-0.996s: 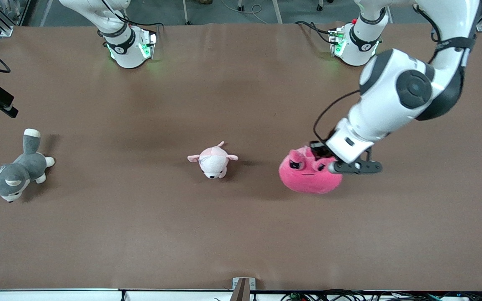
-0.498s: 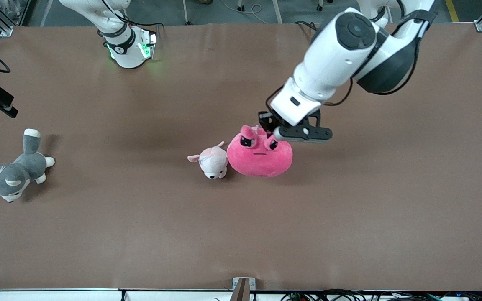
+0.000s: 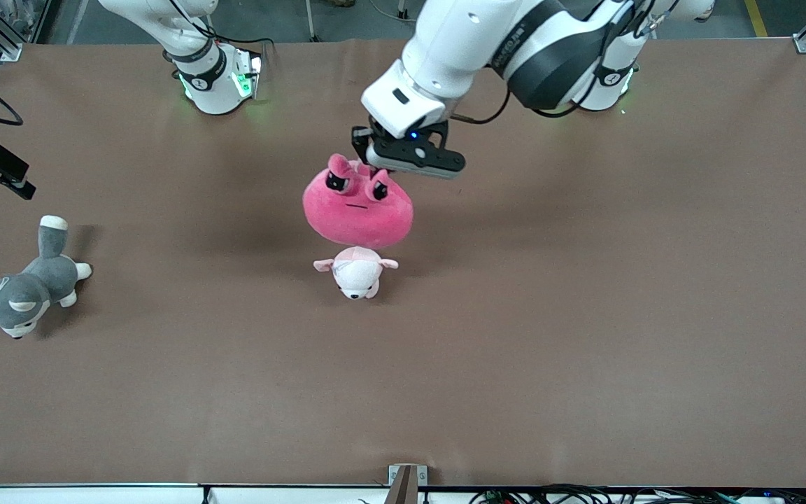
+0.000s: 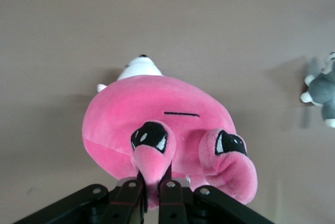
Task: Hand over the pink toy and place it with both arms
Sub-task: 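Lift the pink toy with the left gripper and carry it toward the middle, then hold the pink toy with the left gripper while the right gripper reaches it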
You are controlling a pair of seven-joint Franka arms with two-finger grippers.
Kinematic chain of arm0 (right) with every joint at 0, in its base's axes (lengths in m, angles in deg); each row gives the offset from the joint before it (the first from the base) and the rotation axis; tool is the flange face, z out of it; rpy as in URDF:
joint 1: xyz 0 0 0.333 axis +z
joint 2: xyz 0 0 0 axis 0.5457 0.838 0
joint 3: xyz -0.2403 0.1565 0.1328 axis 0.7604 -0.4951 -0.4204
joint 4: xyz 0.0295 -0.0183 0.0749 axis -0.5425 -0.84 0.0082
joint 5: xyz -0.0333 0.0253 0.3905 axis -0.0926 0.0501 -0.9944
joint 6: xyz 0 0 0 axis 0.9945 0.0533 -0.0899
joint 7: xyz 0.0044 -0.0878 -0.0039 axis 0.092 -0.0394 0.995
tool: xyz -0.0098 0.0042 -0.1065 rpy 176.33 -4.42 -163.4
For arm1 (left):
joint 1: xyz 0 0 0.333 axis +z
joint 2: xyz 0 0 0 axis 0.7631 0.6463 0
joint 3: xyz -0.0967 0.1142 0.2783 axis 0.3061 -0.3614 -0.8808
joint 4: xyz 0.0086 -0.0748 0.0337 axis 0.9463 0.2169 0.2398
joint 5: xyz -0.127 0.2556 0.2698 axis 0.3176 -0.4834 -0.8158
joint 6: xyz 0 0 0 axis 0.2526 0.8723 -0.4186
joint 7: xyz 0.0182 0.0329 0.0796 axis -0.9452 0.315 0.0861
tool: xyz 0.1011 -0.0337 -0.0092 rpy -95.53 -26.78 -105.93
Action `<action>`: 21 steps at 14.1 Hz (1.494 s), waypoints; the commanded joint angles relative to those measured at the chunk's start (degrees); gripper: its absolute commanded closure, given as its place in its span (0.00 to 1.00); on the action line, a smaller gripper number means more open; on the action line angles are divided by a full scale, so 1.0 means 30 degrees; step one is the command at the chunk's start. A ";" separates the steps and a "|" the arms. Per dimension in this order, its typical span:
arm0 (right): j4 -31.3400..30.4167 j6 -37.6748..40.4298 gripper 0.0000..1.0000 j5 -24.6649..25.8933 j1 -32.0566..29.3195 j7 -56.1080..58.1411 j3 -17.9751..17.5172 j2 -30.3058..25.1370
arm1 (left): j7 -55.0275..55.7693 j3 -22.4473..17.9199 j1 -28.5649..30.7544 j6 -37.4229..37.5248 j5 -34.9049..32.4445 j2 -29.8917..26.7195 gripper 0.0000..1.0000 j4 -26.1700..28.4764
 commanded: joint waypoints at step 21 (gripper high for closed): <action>-0.0277 0.1828 0.29 -1.2636 0.3906 0.1139 0.0015 0.3367 | 0.5164 -0.0196 -0.2604 -0.6152 0.0133 0.3068 1.00 -0.2221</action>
